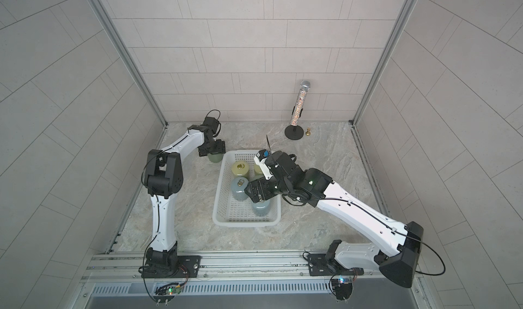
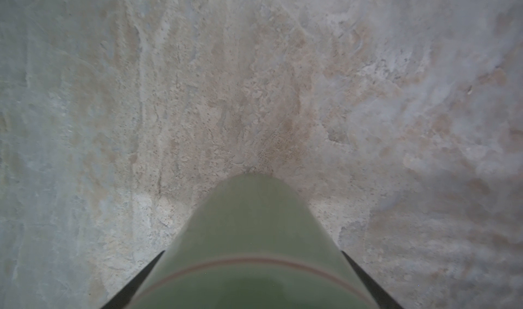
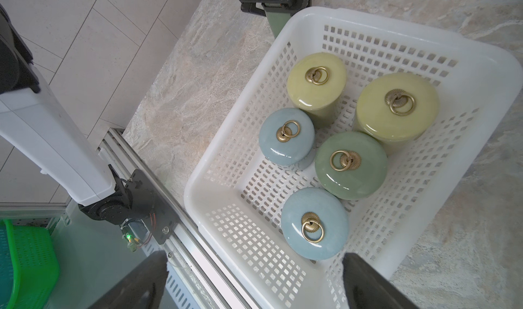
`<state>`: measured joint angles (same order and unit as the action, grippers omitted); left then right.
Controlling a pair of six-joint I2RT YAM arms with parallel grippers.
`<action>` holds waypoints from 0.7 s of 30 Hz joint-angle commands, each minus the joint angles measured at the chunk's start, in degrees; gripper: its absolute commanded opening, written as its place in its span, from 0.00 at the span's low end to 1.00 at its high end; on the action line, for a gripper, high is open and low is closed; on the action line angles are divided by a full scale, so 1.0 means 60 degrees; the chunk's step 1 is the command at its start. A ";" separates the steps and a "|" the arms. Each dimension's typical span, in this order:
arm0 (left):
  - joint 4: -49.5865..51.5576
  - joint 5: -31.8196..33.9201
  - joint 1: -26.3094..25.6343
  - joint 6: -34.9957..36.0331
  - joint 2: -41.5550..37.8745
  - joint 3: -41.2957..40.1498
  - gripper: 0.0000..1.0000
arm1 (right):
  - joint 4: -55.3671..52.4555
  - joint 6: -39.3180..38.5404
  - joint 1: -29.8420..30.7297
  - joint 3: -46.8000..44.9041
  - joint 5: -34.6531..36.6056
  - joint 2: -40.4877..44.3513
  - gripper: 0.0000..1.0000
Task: Take the tea canister out of the basket
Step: Place the tea canister at the center of the board.
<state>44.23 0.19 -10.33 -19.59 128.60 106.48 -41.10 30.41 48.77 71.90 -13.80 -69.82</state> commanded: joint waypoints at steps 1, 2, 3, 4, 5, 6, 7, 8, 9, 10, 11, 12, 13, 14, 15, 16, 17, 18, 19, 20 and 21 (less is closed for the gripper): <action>0.0180 -0.0041 0.0036 0.0137 0.0075 0.0303 0.84 | -0.0212 -0.0088 0.0060 0.0204 0.0164 -0.0036 1.00; 0.0196 -0.0046 0.0036 0.0135 0.0023 0.0314 0.86 | -0.0198 -0.0088 0.0059 0.0205 0.0152 -0.0049 1.00; 0.0198 -0.0057 0.0030 0.0140 -0.0011 0.0318 0.87 | -0.0196 -0.0099 0.0060 0.0215 0.0165 -0.0067 1.00; 0.0192 -0.0095 0.0035 0.0166 -0.0043 0.0333 0.88 | -0.0177 -0.0101 0.0051 0.0205 0.0151 -0.0078 1.00; 0.0208 -0.0131 0.0037 0.0189 -0.0087 0.0373 0.89 | -0.0159 -0.0101 0.0059 0.0212 0.0149 -0.0078 1.00; 0.0215 -0.0162 0.0029 0.0191 -0.0130 0.0407 0.90 | -0.0147 -0.0103 0.0060 0.0212 0.0135 -0.0094 1.00; 0.0229 -0.0176 0.0031 0.0211 -0.0157 0.0460 0.92 | -0.0136 -0.0098 0.0051 0.0219 0.0131 -0.0095 1.00; 0.0229 -0.0210 0.0035 0.0217 -0.0176 0.0504 0.96 | -0.0111 -0.0099 0.0059 0.0205 0.0121 -0.0086 1.00; 0.0267 -0.0233 0.0026 0.0233 -0.0178 0.0582 0.98 | -0.0108 -0.0110 0.0060 0.0205 0.0132 -0.0071 1.00; 0.0333 -0.0236 0.0034 0.0248 -0.0153 0.0674 0.98 | -0.0108 -0.0131 0.0060 0.0205 0.0122 -0.0081 1.00; 0.0397 -0.0231 0.0032 0.0249 -0.0136 0.0761 0.99 | -0.0108 -0.0132 0.0059 0.0212 0.0118 -0.0072 1.00; 0.0455 -0.0250 0.0037 0.0284 -0.0118 0.0858 0.99 | -0.0108 -0.0147 0.0060 0.0206 0.0125 -0.0060 1.00; 0.0524 -0.0254 0.0032 0.0292 -0.0105 0.0953 1.00 | -0.0108 -0.0146 0.0060 0.0193 0.0131 -0.0036 1.00; 0.0591 -0.0240 0.0033 0.0292 -0.0096 0.1056 1.00 | -0.0112 -0.0147 0.0059 0.0182 0.0145 -0.0013 1.00; 0.0673 -0.0197 0.0033 0.0288 -0.0104 0.1140 1.00 | -0.0108 -0.0147 0.0058 0.0162 0.0175 0.0004 1.00; 0.0707 -0.0164 0.0033 0.0292 -0.0132 0.1224 1.00 | -0.0104 -0.0147 0.0054 0.0149 0.0212 0.0033 1.00; 0.0743 -0.0130 0.0036 0.0289 -0.0194 0.1285 1.00 | -0.0097 -0.0133 0.0059 0.0137 0.0260 0.0049 1.00; 0.0776 -0.0108 0.0033 0.0299 -0.0247 0.1350 1.00 | -0.0072 -0.0132 0.0060 0.0103 0.0293 0.0079 1.00; 0.0822 -0.0069 0.0031 0.0305 -0.0307 0.1395 1.00 | -0.0050 -0.0129 0.0060 0.0081 0.0322 0.0100 1.00; 0.0856 -0.0032 0.0037 0.0299 -0.0374 0.1462 1.00 | -0.0038 -0.0132 0.0060 0.0051 0.0349 0.0120 1.00; 0.0894 -0.0031 0.0026 0.0313 -0.0449 0.1532 1.00 | -0.0027 -0.0133 0.0060 0.0032 0.0380 0.0140 1.00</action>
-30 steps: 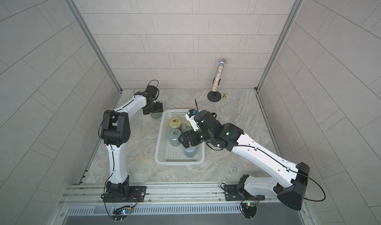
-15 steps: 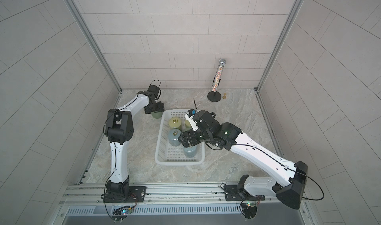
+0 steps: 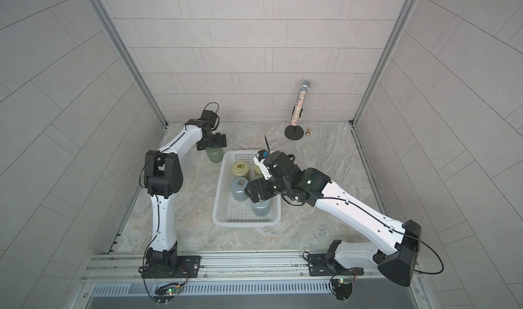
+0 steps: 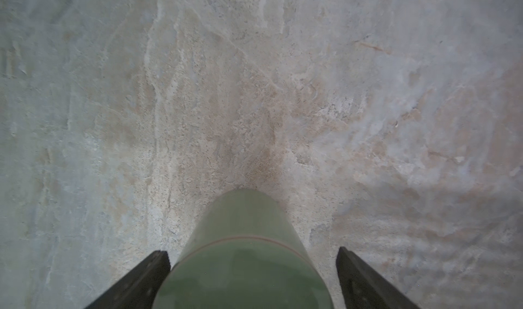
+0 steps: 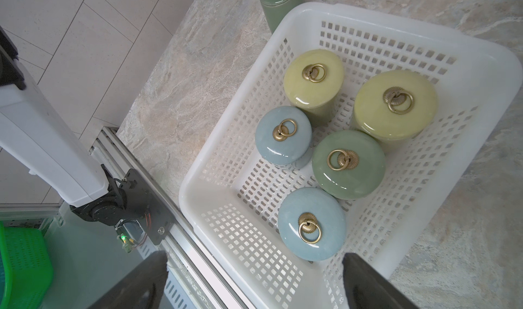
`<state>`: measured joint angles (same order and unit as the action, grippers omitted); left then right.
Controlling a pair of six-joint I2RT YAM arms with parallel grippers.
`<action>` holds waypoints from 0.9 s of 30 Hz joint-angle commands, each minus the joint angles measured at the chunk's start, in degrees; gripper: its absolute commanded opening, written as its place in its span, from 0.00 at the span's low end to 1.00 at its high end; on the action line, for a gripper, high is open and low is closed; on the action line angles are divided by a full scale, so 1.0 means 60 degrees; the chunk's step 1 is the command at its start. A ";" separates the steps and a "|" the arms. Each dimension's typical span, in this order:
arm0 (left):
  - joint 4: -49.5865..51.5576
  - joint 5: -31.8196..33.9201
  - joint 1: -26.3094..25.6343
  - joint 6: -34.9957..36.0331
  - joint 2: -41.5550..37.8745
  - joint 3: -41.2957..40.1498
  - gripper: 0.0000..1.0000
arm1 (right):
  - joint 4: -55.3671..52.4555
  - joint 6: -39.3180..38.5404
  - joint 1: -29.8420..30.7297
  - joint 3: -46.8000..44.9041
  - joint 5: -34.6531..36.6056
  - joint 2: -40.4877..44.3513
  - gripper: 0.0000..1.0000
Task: Take the tea canister out of the basket
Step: Place the tea canister at the center of the board.
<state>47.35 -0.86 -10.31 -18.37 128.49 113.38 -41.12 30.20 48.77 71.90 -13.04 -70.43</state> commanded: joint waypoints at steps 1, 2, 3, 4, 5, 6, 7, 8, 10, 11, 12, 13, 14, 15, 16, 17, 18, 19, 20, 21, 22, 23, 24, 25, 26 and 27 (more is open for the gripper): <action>0.0423 0.0149 0.0032 0.0100 -0.0508 0.0462 1.00 | -0.0011 -0.0098 0.0060 0.0020 0.0283 0.0252 1.00; 0.0485 0.0144 0.0030 0.0090 -0.0602 0.0522 1.00 | 0.0001 -0.0096 0.0052 -0.0004 0.0294 0.0273 1.00; 0.0537 0.0144 0.0033 0.0077 -0.0716 0.0571 1.00 | 0.0024 -0.0096 0.0057 -0.0021 0.0343 0.0281 1.00; 0.0539 0.0110 0.0033 0.0057 -0.0869 0.0571 1.00 | 0.0035 -0.0083 0.0058 -0.0057 0.0409 0.0304 1.00; 0.0544 0.0060 0.0031 0.0054 -0.1035 0.0556 1.00 | 0.0043 -0.0067 0.0060 -0.0088 0.0509 0.0324 1.00; 0.0575 0.0006 0.0033 0.0046 -0.1218 0.0549 1.00 | 0.0060 -0.0045 0.0059 -0.0116 0.0596 0.0330 1.00; 0.0607 -0.0061 0.0019 0.0033 -0.1387 0.0517 1.00 | 0.0067 -0.0052 0.0058 -0.0131 0.0661 0.0341 1.00; 0.0646 -0.0121 0.0008 0.0019 -0.1610 0.0456 1.00 | 0.0070 -0.0052 0.0060 -0.0151 0.0747 0.0350 1.00; 0.0666 -0.0261 -0.0014 -0.0025 -0.2150 0.0164 1.00 | 0.0040 -0.0052 0.0056 -0.0184 0.0912 0.0357 1.00; 0.0599 -0.0335 -0.0046 -0.0064 -0.2504 -0.0116 1.00 | 0.0026 -0.0046 0.0059 -0.0190 0.1015 0.0359 1.00; 0.0502 -0.0435 -0.0087 -0.0091 -0.2878 -0.0439 1.00 | -0.0014 -0.0059 0.0059 -0.0204 0.1079 0.0361 1.00; 0.0413 -0.0529 -0.0111 -0.0135 -0.3248 -0.0776 1.00 | -0.0052 -0.0079 0.0056 -0.0197 0.1109 0.0346 1.00; 0.0254 -0.0648 -0.0167 -0.0153 -0.3659 -0.1226 1.00 | -0.0100 -0.0081 0.0055 -0.0192 0.1153 0.0329 1.00; 0.0096 -0.0763 -0.0221 -0.0194 -0.4130 -0.1683 1.00 | -0.0149 -0.0075 0.0059 -0.0206 0.1210 0.0318 1.00; -0.0048 -0.0924 -0.0272 -0.0244 -0.4568 -0.2151 1.00 | -0.0199 -0.0081 0.0059 -0.0219 0.1248 0.0313 1.00; -0.0254 -0.1148 -0.0324 -0.0298 -0.5031 -0.2677 1.00 | -0.0274 -0.0059 0.0052 -0.0230 0.1308 0.0301 1.00; -0.0446 -0.1291 -0.0384 -0.0384 -0.5492 -0.3179 1.00 | -0.0332 -0.0016 0.0059 -0.0240 0.1439 0.0273 1.00; -0.0555 -0.1401 -0.0424 -0.0443 -0.5906 -0.3626 1.00 | -0.0406 0.0017 0.0059 -0.0246 0.1542 0.0241 1.00; -0.0711 -0.1572 -0.0492 -0.0528 -0.6364 -0.4119 1.00 | -0.0453 0.0028 0.0052 -0.0247 0.1578 0.0201 1.00; -0.0857 -0.1789 -0.0550 -0.0640 -0.6799 -0.4577 1.00 | -0.0499 0.0036 0.0059 -0.0263 0.1614 0.0166 1.00; -0.0950 -0.1978 -0.0594 -0.0757 -0.7164 -0.4979 1.00 | -0.0505 0.0063 0.0060 -0.0290 0.1647 0.0150 1.00; -0.1044 -0.2224 -0.0670 -0.0860 -0.7576 -0.5396 1.00 | -0.0509 0.0115 0.0050 -0.0321 0.1679 0.0125 1.00; -0.1101 -0.2402 -0.0806 -0.0907 -0.7933 -0.5775 1.00 | -0.0500 0.0141 0.0050 -0.0365 0.1688 0.0097 1.00; -0.1094 -0.2514 -0.0976 -0.0906 -0.8234 -0.6101 1.00 | -0.0503 0.0180 0.0052 -0.0388 0.1713 0.0068 1.00; -0.1064 -0.2622 -0.1183 -0.0893 -0.8557 -0.6431 1.00 | -0.0522 0.0257 0.0073 -0.0427 0.1781 0.0039 1.00; -0.0970 -0.2694 -0.1352 -0.0887 -0.8828 -0.6683 1.00 | -0.0545 0.0307 0.0069 -0.0462 0.1851 0.0017 1.00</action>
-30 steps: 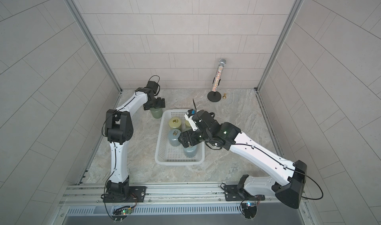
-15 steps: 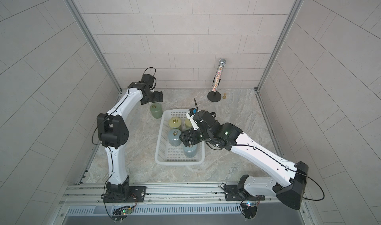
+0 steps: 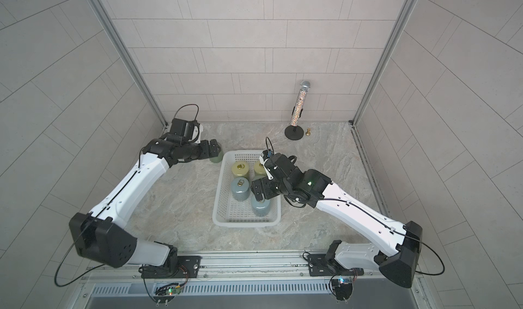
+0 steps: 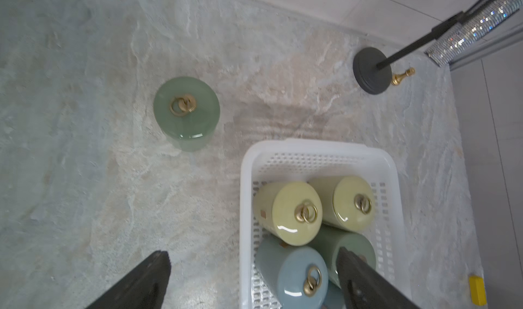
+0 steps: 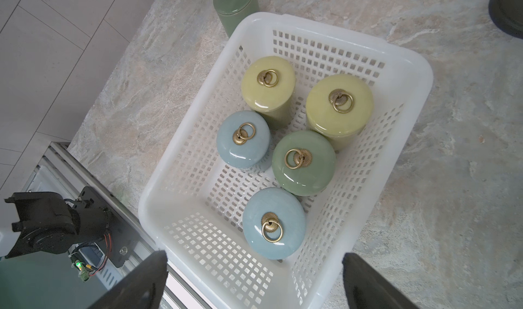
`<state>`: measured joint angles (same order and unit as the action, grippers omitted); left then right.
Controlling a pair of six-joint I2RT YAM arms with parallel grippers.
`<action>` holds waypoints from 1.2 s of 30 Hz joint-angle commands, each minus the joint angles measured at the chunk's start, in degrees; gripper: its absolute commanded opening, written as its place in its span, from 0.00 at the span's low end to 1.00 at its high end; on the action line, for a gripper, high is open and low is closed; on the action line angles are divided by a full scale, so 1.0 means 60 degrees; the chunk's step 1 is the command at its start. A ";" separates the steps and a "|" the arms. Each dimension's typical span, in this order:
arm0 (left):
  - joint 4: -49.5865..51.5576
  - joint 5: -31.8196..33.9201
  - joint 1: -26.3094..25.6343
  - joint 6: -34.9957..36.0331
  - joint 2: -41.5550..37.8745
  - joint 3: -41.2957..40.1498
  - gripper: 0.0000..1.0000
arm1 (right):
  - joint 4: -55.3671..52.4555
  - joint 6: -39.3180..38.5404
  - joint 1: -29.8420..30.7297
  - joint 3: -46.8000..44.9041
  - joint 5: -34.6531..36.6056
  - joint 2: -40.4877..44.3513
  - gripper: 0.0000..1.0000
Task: Take the tea canister out of the basket
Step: Place the tea canister at the center of the board, then pick up the tea canister from the basket.
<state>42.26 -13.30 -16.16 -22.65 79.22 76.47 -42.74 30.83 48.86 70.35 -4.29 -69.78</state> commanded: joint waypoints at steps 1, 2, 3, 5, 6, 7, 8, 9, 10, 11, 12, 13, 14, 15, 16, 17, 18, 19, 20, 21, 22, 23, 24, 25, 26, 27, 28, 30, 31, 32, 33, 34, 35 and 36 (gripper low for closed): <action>-0.0012 -0.0694 -0.0542 -0.0211 -0.0933 -0.0838 1.00 | -0.0330 0.0301 0.0058 -0.0217 0.0496 -0.0147 1.00; 0.0057 -0.0823 -0.0675 -0.0304 -0.1244 -0.1133 1.00 | -0.0411 0.0378 0.0070 -0.0231 0.0587 -0.0193 1.00; 0.0082 -0.0985 -0.0751 -0.0392 -0.1527 -0.1398 1.00 | -0.0435 0.0426 0.0074 -0.0265 0.0608 -0.0247 1.00; 0.0096 -0.1275 -0.0919 -0.0671 -0.2191 -0.2006 1.00 | -0.0479 0.0499 0.0126 -0.0330 0.0626 -0.0381 1.00; 0.0140 -0.1316 -0.0980 -0.0772 -0.2447 -0.2249 1.00 | -0.0503 0.0520 0.0178 -0.0355 0.0667 -0.0462 1.00; 0.0179 -0.1353 -0.1056 -0.0847 -0.2745 -0.2509 1.00 | -0.0519 0.0552 0.0238 -0.0391 0.0714 -0.0561 1.00; 0.0228 -0.1379 -0.1150 -0.0893 -0.3000 -0.2746 1.00 | -0.0527 0.0596 0.0304 -0.0426 0.0783 -0.0673 1.00; 0.0272 -0.1435 -0.1225 -0.0910 -0.3203 -0.2932 1.00 | -0.0523 0.0640 0.0350 -0.0455 0.0827 -0.0769 1.00; 0.0349 -0.1422 -0.1302 -0.0992 -0.3404 -0.3115 1.00 | -0.0498 0.0695 0.0396 -0.0503 0.0874 -0.0886 1.00; 0.0557 -0.1179 -0.1362 -0.1141 -0.3543 -0.3232 1.00 | -0.0506 0.0789 0.0424 -0.0550 0.0958 -0.1019 1.00; 0.0724 -0.1067 -0.1393 -0.1203 -0.3676 -0.3305 1.00 | -0.0516 0.0862 0.0448 -0.0580 0.1027 -0.1149 1.00; 0.0823 -0.1142 -0.1437 -0.1151 -0.3852 -0.3449 1.00 | -0.0522 0.0895 0.0454 -0.0608 0.1034 -0.1297 1.00; 0.0900 -0.1166 -0.1438 -0.1132 -0.4053 -0.3573 1.00 | -0.0576 0.0935 0.0466 -0.0619 0.1054 -0.1449 1.00; 0.0916 -0.1166 -0.1440 -0.1157 -0.4216 -0.3713 1.00 | -0.0603 0.0954 0.0477 -0.0617 0.1066 -0.1581 1.00; 0.0925 -0.1274 -0.1452 -0.1146 -0.4414 -0.3867 1.00 | -0.0604 0.0996 0.0495 -0.0619 0.1067 -0.1751 1.00; 0.0920 -0.1414 -0.1459 -0.1132 -0.4564 -0.3971 1.00 | -0.0611 0.1004 0.0519 -0.0602 0.1059 -0.1918 1.00; 0.0936 -0.1513 -0.1459 -0.1142 -0.4671 -0.4041 1.00 | -0.0598 0.1000 0.0534 -0.0602 0.1068 -0.2043 1.00; 0.0935 -0.1606 -0.1448 -0.1186 -0.4783 -0.4119 1.00 | -0.0597 0.1000 0.0567 -0.0579 0.1072 -0.2176 1.00; 0.0932 -0.1706 -0.1452 -0.1203 -0.4858 -0.4160 1.00 | -0.0589 0.0985 0.0597 -0.0546 0.1070 -0.2301 1.00; 0.0972 -0.1752 -0.1452 -0.1217 -0.4916 -0.4202 1.00 | -0.0582 0.0971 0.0623 -0.0525 0.1114 -0.2402 1.00; 0.1009 -0.1832 -0.1452 -0.1205 -0.4980 -0.4208 1.00 | -0.0582 0.0970 0.0666 -0.0488 0.1180 -0.2506 1.00; 0.1055 -0.1894 -0.1462 -0.1179 -0.5028 -0.4240 1.00 | -0.0599 0.0948 0.0709 -0.0448 0.1244 -0.2628 1.00; 0.1096 -0.1929 -0.1461 -0.1164 -0.5080 -0.4244 1.00 | -0.0627 0.0941 0.0741 -0.0397 0.1288 -0.2735 1.00; 0.1183 -0.1950 -0.1454 -0.1137 -0.5146 -0.4252 1.00 | -0.0644 0.0942 0.0776 -0.0341 0.1322 -0.2868 1.00; 0.1246 -0.2032 -0.1461 -0.1083 -0.5203 -0.4275 1.00 | -0.0641 0.0941 0.0819 -0.0310 0.1352 -0.2982 1.00; 0.1287 -0.2149 -0.1454 -0.1009 -0.5225 -0.4286 1.00 | -0.0641 0.0954 0.0845 -0.0280 0.1385 -0.3076 1.00; 0.1368 -0.2244 -0.1452 -0.0965 -0.5273 -0.4295 1.00 | -0.0641 0.0981 0.0881 -0.0267 0.1422 -0.3191 1.00; 0.1560 -0.2395 -0.1474 -0.0878 -0.5333 -0.4320 1.00 | -0.0640 0.1021 0.0923 -0.0229 0.1422 -0.3359 1.00; 0.1673 -0.2440 -0.1480 -0.0835 -0.5336 -0.4329 1.00 | -0.0615 0.1046 0.0949 -0.0215 0.1419 -0.3431 1.00; 0.1775 -0.2449 -0.1506 -0.0807 -0.5347 -0.4350 1.00 | -0.0564 0.1069 0.0952 -0.0225 0.1406 -0.3490 1.00; 0.1829 -0.2481 -0.1517 -0.0784 -0.5362 -0.4390 1.00 | -0.0517 0.1073 0.0952 -0.0230 0.1371 -0.3537 1.00; 0.1881 -0.2514 -0.1547 -0.0765 -0.5378 -0.4423 1.00 | -0.0476 0.1093 0.0964 -0.0250 0.1355 -0.3606 1.00; 0.1893 -0.2526 -0.1588 -0.0823 -0.5395 -0.4466 1.00 | -0.0429 0.1113 0.0968 -0.0246 0.1343 -0.3679 1.00; 0.1888 -0.2529 -0.1622 -0.0845 -0.5411 -0.4468 1.00 | -0.0388 0.1132 0.0968 -0.0248 0.1316 -0.3743 1.00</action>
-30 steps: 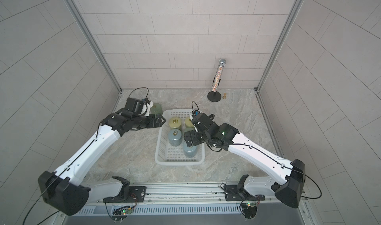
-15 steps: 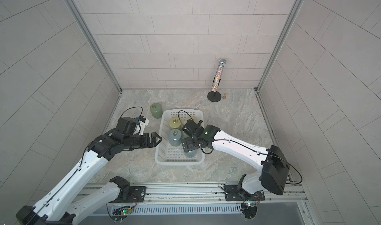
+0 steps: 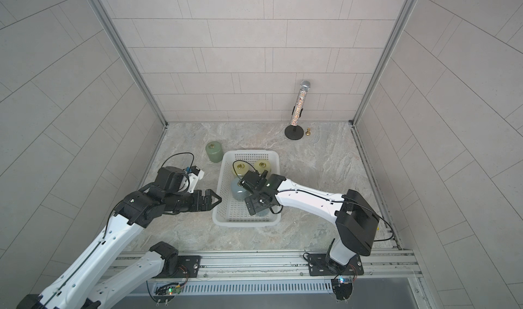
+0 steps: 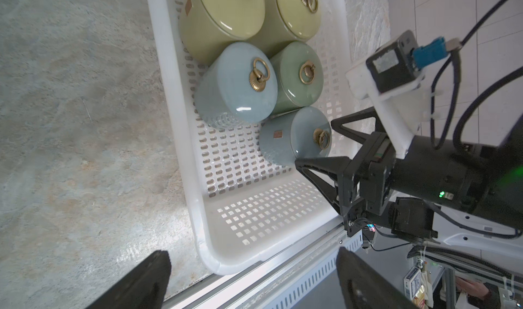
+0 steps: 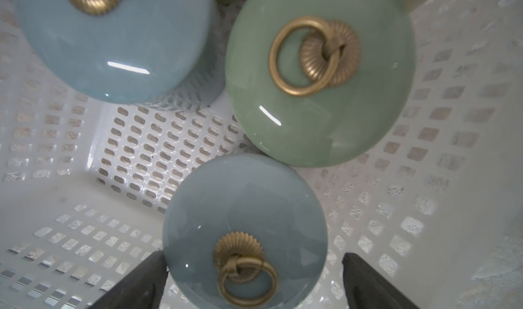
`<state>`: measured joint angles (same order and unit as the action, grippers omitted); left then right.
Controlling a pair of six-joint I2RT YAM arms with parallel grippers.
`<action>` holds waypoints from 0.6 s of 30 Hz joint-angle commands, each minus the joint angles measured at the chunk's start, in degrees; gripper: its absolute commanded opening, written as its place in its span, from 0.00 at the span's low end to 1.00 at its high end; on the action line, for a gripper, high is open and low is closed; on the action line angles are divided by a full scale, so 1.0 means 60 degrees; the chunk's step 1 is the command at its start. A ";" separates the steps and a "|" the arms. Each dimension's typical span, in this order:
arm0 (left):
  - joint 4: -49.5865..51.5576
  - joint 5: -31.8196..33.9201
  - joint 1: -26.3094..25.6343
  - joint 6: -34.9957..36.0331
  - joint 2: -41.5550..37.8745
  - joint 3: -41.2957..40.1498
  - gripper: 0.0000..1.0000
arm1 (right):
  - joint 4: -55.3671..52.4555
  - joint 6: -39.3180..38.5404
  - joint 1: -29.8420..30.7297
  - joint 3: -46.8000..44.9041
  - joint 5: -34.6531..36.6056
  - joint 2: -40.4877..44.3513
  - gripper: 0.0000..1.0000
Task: Take the tea canister out of the basket
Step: Pick up the tea canister from the basket.
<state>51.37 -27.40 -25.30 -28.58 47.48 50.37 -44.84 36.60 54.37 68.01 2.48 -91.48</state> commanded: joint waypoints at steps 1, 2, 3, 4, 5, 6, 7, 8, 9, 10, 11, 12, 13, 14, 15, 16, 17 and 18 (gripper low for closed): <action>0.0365 -0.0188 -0.0105 0.0107 -0.0152 -0.0118 1.00 | 0.0007 0.0210 0.0050 0.0123 0.0152 -0.0198 1.00; 0.0381 -0.0153 -0.0118 0.0091 -0.0164 -0.0118 1.00 | 0.0047 0.0253 0.0040 0.0121 0.0145 -0.0288 1.00; 0.0378 -0.0137 -0.0119 0.0079 -0.0183 -0.0117 1.00 | 0.0060 0.0279 0.0046 0.0133 0.0136 -0.0369 1.00; 0.0374 -0.0150 -0.0121 0.0076 -0.0187 -0.0119 1.00 | 0.0099 0.0314 0.0046 0.0137 0.0134 -0.0467 1.00; 0.0384 -0.0178 -0.0120 0.0075 -0.0194 -0.0119 1.00 | 0.0127 0.0330 0.0046 0.0124 0.0126 -0.0552 1.00; 0.0380 -0.0192 -0.0120 0.0061 -0.0208 -0.0105 1.00 | 0.0166 0.0345 0.0050 0.0125 0.0118 -0.0644 1.00; 0.0379 -0.0195 -0.0130 0.0046 -0.0216 -0.0104 1.00 | 0.0238 0.0374 0.0050 0.0110 0.0142 -0.0720 1.00; 0.0384 -0.0209 -0.0134 0.0046 -0.0223 -0.0089 1.00 | 0.0299 0.0390 0.0048 0.0091 0.0170 -0.0795 1.00; 0.0375 -0.0209 -0.0141 0.0046 -0.0224 -0.0075 1.00 | 0.0341 0.0389 0.0050 0.0081 0.0205 -0.0854 1.00; 0.0381 -0.0195 -0.0134 0.0032 -0.0234 -0.0067 1.00 | 0.0398 0.0389 0.0042 0.0077 0.0221 -0.0936 1.00; 0.0385 -0.0187 -0.0137 0.0014 -0.0230 -0.0060 1.00 | 0.0465 0.0389 0.0049 0.0077 0.0217 -0.1002 1.00; 0.0387 -0.0180 -0.0137 0.0003 -0.0242 -0.0059 1.00 | 0.0491 0.0402 0.0039 0.0077 0.0225 -0.1068 1.00; 0.0379 -0.0182 -0.0134 -0.0012 -0.0256 -0.0044 1.00 | 0.0540 0.0404 0.0050 0.0082 0.0211 -0.1170 1.00; 0.0378 -0.0180 -0.0139 -0.0020 -0.0267 -0.0045 1.00 | 0.0573 0.0417 0.0050 0.0083 0.0210 -0.1231 1.00; 0.0380 -0.0180 -0.0148 -0.0025 -0.0276 -0.0041 1.00 | 0.0632 0.0416 0.0039 0.0074 0.0198 -0.1286 0.99; 0.0391 -0.0180 -0.0134 -0.0031 -0.0282 -0.0045 1.00 | 0.0694 0.0407 0.0039 0.0049 0.0189 -0.1327 0.99; 0.0395 -0.0170 -0.0134 -0.0045 -0.0326 -0.0032 1.00 | 0.0743 0.0418 0.0039 0.0023 0.0173 -0.1374 0.98; 0.0404 -0.0169 -0.0134 -0.0049 -0.0339 -0.0020 1.00 | 0.0787 0.0430 0.0036 0.0005 0.0147 -0.1421 0.98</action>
<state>52.82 -28.27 -25.91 -28.71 46.35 50.09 -38.76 38.06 54.70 68.45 2.68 -98.67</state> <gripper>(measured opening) 0.999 0.986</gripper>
